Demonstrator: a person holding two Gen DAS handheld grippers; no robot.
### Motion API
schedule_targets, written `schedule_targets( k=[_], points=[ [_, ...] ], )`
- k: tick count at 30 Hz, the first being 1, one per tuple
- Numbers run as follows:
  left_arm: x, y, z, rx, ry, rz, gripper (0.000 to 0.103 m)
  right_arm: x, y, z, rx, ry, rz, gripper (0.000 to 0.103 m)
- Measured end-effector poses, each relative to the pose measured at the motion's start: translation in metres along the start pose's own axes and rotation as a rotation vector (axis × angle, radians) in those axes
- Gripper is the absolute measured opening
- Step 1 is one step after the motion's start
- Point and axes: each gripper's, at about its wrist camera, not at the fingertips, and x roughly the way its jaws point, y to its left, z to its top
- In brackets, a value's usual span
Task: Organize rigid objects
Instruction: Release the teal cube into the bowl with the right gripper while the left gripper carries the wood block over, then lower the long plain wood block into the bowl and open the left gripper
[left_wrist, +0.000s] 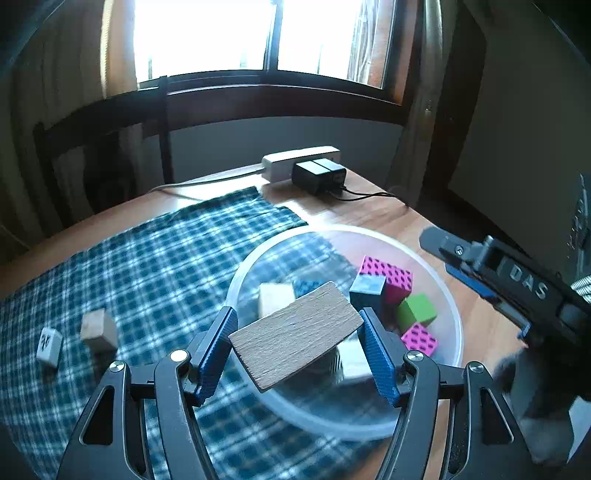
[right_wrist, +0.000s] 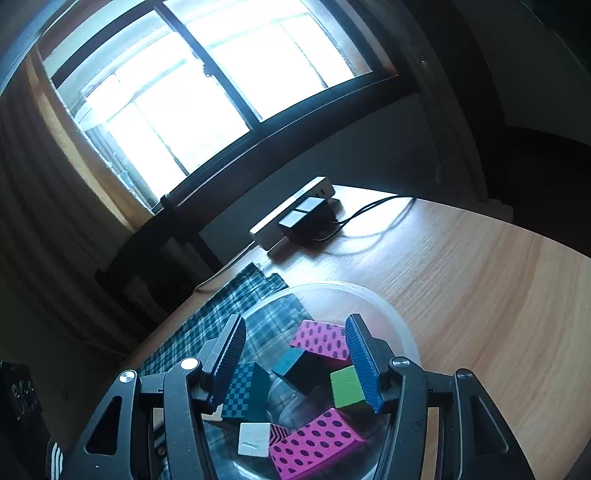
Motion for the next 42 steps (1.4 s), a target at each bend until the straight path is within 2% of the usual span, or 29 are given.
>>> schedule_targets(
  k=[20, 24, 31, 42],
  points=[
    [0.065, -0.022, 0.046, 0.038, 0.031, -0.063, 0.068, -0.008, -0.018, 0.005, 0.097, -0.016, -0.005, 0.060],
    [0.072, -0.022, 0.048, 0.033, 0.042, -0.066, 0.072, -0.009, -0.020, 0.005, 0.107, -0.021, -0.003, 0.060],
    [0.063, 0.000, 0.043, -0.051, 0.025, -0.043, 0.074, -0.010, -0.019, 0.005, 0.110, -0.021, 0.004, 0.060],
    [0.043, 0.014, 0.029, -0.054, -0.003, 0.039, 0.074, -0.006, -0.008, 0.002, 0.054, -0.006, -0.009, 0.061]
  ],
)
